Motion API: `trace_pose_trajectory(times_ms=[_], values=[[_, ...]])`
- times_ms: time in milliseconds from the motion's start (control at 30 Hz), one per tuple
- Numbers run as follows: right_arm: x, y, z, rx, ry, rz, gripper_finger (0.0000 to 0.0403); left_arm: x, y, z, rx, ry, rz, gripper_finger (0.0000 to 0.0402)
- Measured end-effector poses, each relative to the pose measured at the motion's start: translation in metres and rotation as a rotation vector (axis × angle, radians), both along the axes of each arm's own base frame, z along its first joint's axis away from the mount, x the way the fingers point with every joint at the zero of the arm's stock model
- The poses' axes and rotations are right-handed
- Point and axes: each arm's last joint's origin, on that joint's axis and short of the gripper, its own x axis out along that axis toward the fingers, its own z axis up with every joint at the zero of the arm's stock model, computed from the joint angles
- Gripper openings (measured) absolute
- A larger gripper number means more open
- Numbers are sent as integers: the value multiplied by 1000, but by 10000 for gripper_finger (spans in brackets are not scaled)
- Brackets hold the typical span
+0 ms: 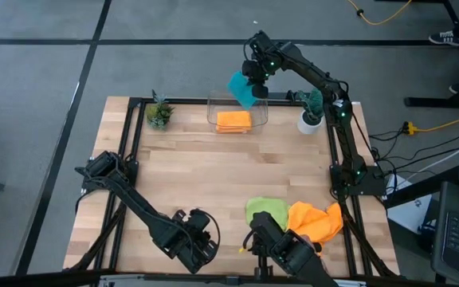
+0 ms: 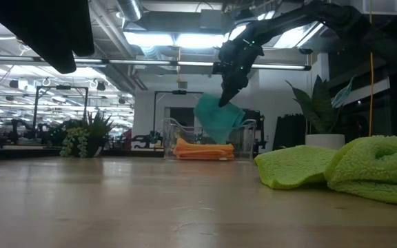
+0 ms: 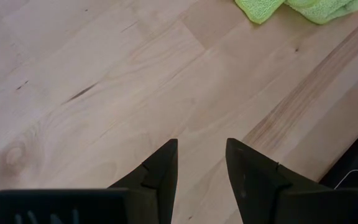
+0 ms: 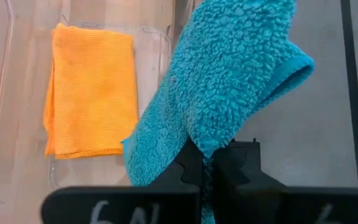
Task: Fold microfiber towels
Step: Put the folded blue towel into the transparent bin
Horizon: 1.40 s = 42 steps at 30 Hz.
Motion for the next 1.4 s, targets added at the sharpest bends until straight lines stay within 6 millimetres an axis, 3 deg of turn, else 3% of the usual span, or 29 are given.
trace_pose_trajectory(times_ms=[367,633,1133,1400], values=[[2,11,-15,68,71,39,7,0,0,0,0,0,0,128],[23,46,-38,179,124,141,7,0,0,0,0,0,0,128],[56,94,-40,196,121,272,7,0,0,0,1,1,-2,128],[54,98,-71,251,175,252,7,-1,-2,0,-4,-5,-6,128]])
